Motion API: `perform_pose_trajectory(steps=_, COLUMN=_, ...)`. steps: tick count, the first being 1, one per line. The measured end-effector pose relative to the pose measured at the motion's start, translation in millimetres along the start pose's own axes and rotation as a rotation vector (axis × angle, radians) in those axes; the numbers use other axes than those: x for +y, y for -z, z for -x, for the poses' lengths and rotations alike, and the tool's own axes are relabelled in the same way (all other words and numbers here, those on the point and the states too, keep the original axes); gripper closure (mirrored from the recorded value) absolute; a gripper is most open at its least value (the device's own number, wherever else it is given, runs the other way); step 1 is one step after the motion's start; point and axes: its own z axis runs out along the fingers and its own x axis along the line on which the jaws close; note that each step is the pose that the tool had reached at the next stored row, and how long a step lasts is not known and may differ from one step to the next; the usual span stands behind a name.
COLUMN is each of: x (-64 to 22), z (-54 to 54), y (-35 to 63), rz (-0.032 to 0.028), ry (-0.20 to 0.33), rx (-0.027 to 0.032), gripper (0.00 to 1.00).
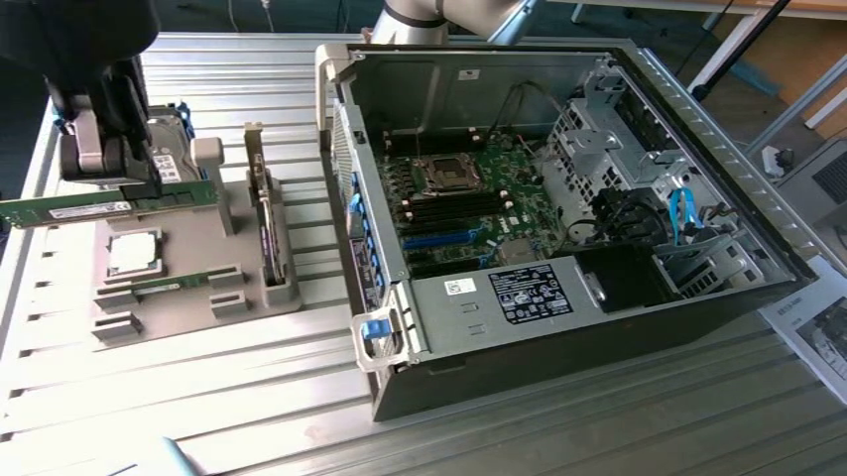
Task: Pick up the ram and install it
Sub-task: 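Pick up the ram and move it above insertion slot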
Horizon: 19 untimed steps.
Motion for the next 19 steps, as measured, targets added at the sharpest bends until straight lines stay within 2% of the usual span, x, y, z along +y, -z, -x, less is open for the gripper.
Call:
perform_pose_trajectory(steps=6, x=-14.0, z=-0.6, y=0.7, rz=0.0009, ry=0.000, rx=0.0001, gripper=0.88)
perform_pose_trajectory(steps=9, x=-23.9, z=-1.0, y=1.1, rz=0.0014, ry=0.000, rx=0.0000, gripper=0.88)
perform_pose_trajectory(steps=19, x=-70.2, z=-3.0, y=3.4, rz=0.0055, ry=0.000, rx=-0.0001, gripper=0.88)
